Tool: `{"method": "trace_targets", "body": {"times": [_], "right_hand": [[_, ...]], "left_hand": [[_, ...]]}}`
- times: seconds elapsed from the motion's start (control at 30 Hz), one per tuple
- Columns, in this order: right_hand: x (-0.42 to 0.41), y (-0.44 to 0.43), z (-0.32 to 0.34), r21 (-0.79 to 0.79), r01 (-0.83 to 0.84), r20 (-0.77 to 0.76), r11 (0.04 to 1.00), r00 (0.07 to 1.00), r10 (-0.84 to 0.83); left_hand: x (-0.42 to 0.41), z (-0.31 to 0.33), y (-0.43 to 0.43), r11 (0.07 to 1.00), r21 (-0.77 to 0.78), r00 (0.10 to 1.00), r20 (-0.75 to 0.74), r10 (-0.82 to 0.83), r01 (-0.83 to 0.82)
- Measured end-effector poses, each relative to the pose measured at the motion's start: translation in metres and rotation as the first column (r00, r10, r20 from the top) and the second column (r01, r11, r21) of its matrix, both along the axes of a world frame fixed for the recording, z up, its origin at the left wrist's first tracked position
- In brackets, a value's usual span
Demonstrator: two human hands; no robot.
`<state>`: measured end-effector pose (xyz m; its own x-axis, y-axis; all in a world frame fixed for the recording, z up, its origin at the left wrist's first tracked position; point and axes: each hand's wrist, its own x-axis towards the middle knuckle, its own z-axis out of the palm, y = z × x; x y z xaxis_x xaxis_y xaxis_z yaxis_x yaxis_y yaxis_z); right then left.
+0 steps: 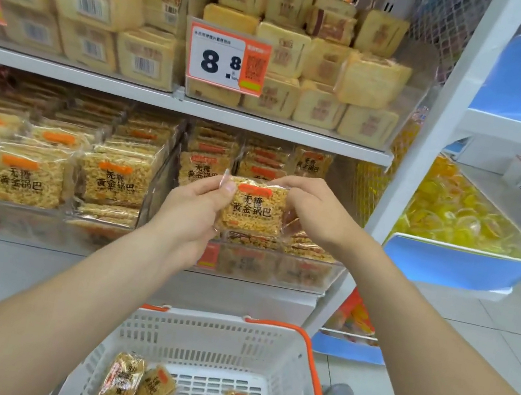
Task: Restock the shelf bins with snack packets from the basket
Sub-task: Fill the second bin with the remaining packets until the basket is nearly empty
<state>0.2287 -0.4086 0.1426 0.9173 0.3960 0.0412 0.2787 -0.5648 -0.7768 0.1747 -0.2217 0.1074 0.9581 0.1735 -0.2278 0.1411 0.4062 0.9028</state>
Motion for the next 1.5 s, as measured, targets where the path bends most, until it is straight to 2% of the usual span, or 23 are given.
{"method": "trace_targets", "body": {"times": [0.1, 0.17, 0.2, 0.27, 0.33, 0.4, 0.47, 0.57, 0.63, 0.7, 0.77, 0.8, 0.97, 1.07, 1.13, 1.2, 1.37, 1.43, 1.5], "right_hand": [[0.002, -0.009, 0.003, -0.034, 0.001, 0.016, 0.999, 1.000, -0.001], [0.005, -0.017, 0.005, -0.048, -0.019, -0.021, 0.999, 1.000, 0.018], [0.005, -0.022, 0.005, -0.036, -0.034, -0.057, 0.999, 0.998, 0.032], [0.006, -0.033, 0.002, -0.025, -0.069, -0.079, 0.997, 0.995, 0.066], [0.009, -0.042, -0.005, -0.069, -0.077, -0.013, 0.995, 0.997, 0.077], [0.014, -0.050, -0.011, -0.136, -0.011, 0.123, 0.991, 0.992, 0.028], [0.021, -0.059, -0.014, -0.191, 0.123, 0.308, 0.974, 0.950, -0.060], [0.028, -0.071, -0.012, -0.163, 0.379, 0.535, 0.911, 0.810, -0.241], [0.034, -0.077, -0.009, -0.141, 0.534, 0.605, 0.834, 0.713, -0.354], [0.036, -0.078, -0.007, -0.156, 0.597, 0.620, 0.787, 0.679, -0.392], [0.035, -0.074, -0.007, -0.198, 0.608, 0.611, 0.769, 0.690, -0.388], [0.033, -0.073, -0.007, -0.222, 0.608, 0.602, 0.762, 0.700, -0.384], [0.034, -0.073, -0.008, -0.283, 0.565, 0.500, 0.776, 0.777, -0.383], [0.037, -0.072, -0.009, -0.273, 0.552, 0.469, 0.787, 0.791, -0.393], [0.037, -0.069, -0.010, -0.265, 0.554, 0.459, 0.789, 0.792, -0.401], [0.038, -0.065, -0.012, -0.272, 0.546, 0.460, 0.792, 0.797, -0.391], [0.046, -0.062, -0.018, -0.290, 0.522, 0.448, 0.802, 0.815, -0.369], [0.049, -0.063, -0.020, -0.306, 0.514, 0.426, 0.802, 0.827, -0.368], [0.051, -0.062, -0.023, -0.324, 0.501, 0.400, 0.802, 0.841, -0.363]], "left_hand": [[0.001, -0.001, -0.008, 0.991, 0.133, 0.998, 0.056, 0.002, -0.010], [0.001, 0.001, -0.012, 0.924, 0.380, 0.989, 0.147, -0.015, -0.042], [0.001, 0.002, -0.015, 0.832, 0.553, 0.978, 0.197, -0.072, -0.050], [0.004, 0.007, -0.021, 0.533, 0.842, 0.950, 0.224, -0.216, -0.078], [0.012, 0.011, -0.031, 0.288, 0.950, 0.928, 0.210, -0.309, -0.119], [0.024, 0.015, -0.043, 0.139, 0.980, 0.922, 0.182, -0.342, -0.142], [0.040, 0.017, -0.057, 0.114, 0.981, 0.921, 0.186, -0.342, -0.156], [0.067, 0.018, -0.080, 0.124, 0.971, 0.912, 0.236, -0.335, -0.206], [0.086, 0.015, -0.092, 0.077, 0.965, 0.903, 0.260, -0.341, -0.249], [0.101, 0.012, -0.102, 0.001, 0.958, 0.903, 0.270, -0.335, -0.286], [0.113, 0.009, -0.110, -0.066, 0.945, 0.906, 0.286, -0.313, -0.321], [0.117, 0.008, -0.114, -0.071, 0.943, 0.912, 0.295, -0.286, -0.327], [0.143, 0.003, -0.121, -0.002, 0.945, 0.926, 0.319, -0.201, -0.326], [0.157, 0.006, -0.121, -0.019, 0.967, 0.959, 0.251, -0.133, -0.256], [0.168, 0.008, -0.122, -0.056, 0.977, 0.976, 0.200, -0.085, -0.206], [0.181, 0.006, -0.126, -0.140, 0.972, 0.982, 0.181, -0.054, -0.187], [0.201, -0.003, -0.134, -0.298, 0.926, 0.969, 0.248, 0.017, -0.232], [0.204, -0.005, -0.134, -0.315, 0.906, 0.956, 0.295, -0.011, -0.283], [0.205, -0.008, -0.131, -0.338, 0.895, 0.957, 0.279, -0.080, -0.290]]}}
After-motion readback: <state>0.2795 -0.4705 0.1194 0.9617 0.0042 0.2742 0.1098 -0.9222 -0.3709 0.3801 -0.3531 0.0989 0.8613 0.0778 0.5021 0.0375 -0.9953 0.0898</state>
